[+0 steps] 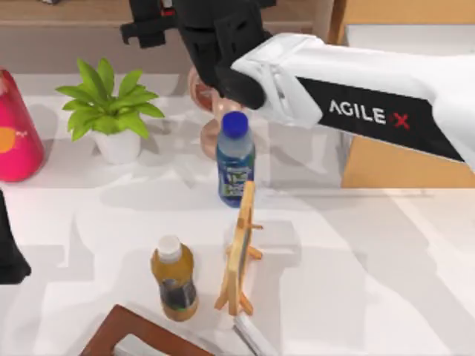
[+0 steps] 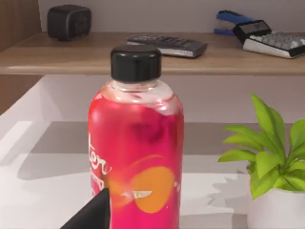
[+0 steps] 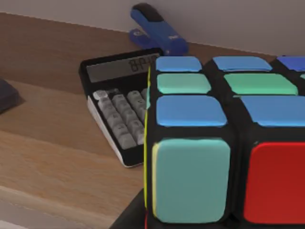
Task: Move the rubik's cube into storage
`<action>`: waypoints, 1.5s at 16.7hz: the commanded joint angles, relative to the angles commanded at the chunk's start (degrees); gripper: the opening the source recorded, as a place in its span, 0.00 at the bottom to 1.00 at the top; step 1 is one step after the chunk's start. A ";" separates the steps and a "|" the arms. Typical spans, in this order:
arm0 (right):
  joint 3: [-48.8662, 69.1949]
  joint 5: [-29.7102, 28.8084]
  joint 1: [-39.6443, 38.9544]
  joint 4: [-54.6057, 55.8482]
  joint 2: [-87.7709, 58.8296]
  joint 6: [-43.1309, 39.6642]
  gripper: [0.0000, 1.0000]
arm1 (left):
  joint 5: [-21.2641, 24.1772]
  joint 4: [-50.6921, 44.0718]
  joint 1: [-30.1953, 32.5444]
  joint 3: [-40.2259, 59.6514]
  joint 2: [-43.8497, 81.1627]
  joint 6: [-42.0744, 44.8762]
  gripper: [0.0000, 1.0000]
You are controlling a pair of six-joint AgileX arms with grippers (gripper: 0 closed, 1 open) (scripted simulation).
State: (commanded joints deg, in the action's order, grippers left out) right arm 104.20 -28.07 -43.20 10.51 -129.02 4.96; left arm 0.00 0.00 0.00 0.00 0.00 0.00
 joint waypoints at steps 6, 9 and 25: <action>3.73 12.87 2.94 -31.52 8.24 4.34 0.00 | 0.00 0.00 0.00 0.00 0.00 0.00 1.00; 7.00 17.73 6.97 -46.98 11.10 5.97 0.00 | 0.00 0.00 0.00 0.00 0.00 0.00 1.00; 26.69 27.75 35.26 -90.21 -7.94 4.06 0.00 | 0.00 0.00 0.00 0.00 0.00 0.00 1.00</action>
State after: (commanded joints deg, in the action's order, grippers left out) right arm 130.89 -0.32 -7.94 -79.70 -136.97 9.02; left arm 0.00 0.00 0.00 0.00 0.00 0.00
